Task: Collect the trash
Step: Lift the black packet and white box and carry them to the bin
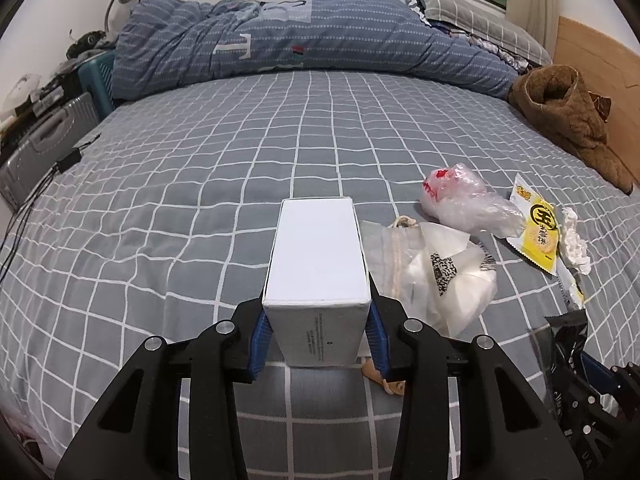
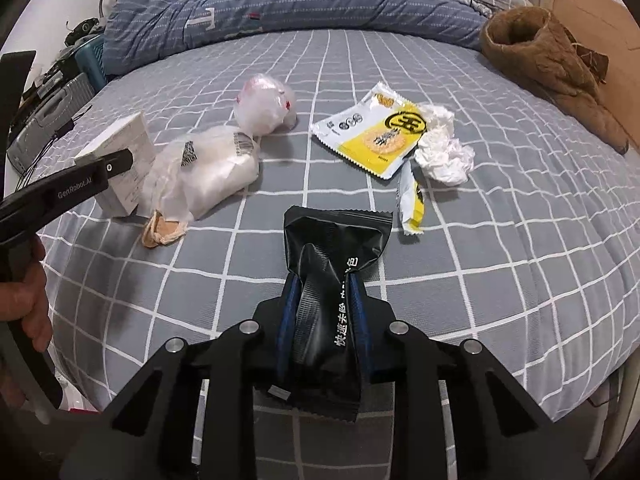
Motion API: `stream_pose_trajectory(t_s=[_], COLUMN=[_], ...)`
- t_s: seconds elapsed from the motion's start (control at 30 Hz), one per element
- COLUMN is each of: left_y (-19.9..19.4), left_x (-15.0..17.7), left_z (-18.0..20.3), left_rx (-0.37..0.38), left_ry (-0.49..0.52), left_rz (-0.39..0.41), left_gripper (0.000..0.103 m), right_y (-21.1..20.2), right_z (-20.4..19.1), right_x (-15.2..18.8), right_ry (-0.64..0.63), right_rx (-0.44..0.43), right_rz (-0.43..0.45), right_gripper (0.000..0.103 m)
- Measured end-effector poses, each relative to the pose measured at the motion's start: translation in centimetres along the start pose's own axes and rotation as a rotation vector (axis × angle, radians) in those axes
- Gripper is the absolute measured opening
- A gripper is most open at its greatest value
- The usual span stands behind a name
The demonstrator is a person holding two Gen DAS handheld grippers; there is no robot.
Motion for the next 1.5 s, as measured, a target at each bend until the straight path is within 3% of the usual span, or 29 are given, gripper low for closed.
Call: stream_pose_trajectory(t_s=[0.43,0.7,1.5], left_y=[-2.1,-4.8,-11.1], left_x=[2.2,4.6,10.3], left_z=[-0.7,-0.7,0.1], left_rx=[0.005,0.046,0.058], left_ry=[-0.018,-0.033,-0.032], left_rz=[-0.011,-0.018,0.008], left_gripper=[0.039,0.039,0.039], right_y=[-2.8,-4.9,-10.3], right_z=[-0.1,-1.1,-1.8], right_x=[0.0,0.6,4.5], right_ry=[-0.010,-0.037,-0.072], right_rx=[0.003,-0.004,-0.010], right_rz=[0.045,0.079,0.150], right_gripper=[0.025,0.025,0.025])
Point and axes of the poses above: each gripper's, at about its wrist camera, not at the fingertips, and y roughly the way its jaws point, z to its right, x to its underside, the point moved 7 cm from there along y, roughly the way its jaws point, and after that the axes turned 10 degrees about -z, right-handed, at the moved point
